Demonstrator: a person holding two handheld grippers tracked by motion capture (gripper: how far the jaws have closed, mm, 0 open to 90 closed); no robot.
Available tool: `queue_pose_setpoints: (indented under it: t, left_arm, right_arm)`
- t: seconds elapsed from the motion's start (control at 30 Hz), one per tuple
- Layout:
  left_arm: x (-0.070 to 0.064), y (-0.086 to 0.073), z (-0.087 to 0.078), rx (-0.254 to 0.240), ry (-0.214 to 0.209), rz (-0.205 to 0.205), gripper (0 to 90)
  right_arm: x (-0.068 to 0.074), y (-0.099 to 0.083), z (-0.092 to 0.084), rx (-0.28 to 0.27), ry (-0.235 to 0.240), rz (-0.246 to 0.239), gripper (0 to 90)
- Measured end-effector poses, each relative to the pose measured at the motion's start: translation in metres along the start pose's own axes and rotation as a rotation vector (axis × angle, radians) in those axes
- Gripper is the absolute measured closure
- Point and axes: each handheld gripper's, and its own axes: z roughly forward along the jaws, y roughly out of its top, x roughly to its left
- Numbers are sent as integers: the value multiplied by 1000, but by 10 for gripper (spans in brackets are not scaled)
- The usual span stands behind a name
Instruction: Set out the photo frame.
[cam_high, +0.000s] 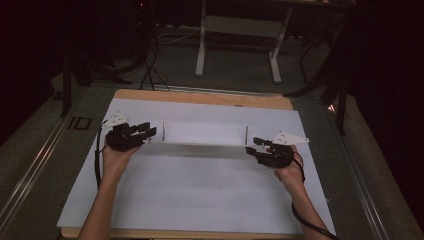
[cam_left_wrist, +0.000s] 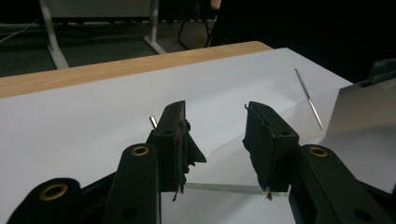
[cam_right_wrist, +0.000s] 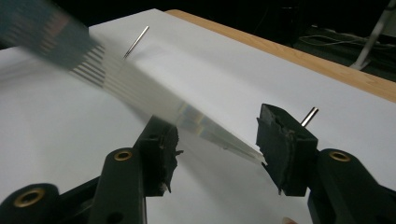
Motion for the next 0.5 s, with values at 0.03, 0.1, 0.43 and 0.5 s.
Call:
queue_pose_setpoints:
  t: [0.03, 0.1, 0.43, 0.5]
  left_arm:
    - [0, 0, 0, 0, 0, 0, 577]
    - [0, 0, -1, -1, 6, 3, 576]
    - [0, 0, -6, -24, 8, 10, 565]
    - [1, 0, -8, -30, 11, 7, 561]
  right_arm:
    - [0, 0, 0, 0, -4, -2, 487]
    - [0, 2, 1, 5, -11, -8, 489]
    - [-3, 6, 3, -6, -28, 4, 498]
    - [-4, 7, 4, -6, -31, 8, 498]
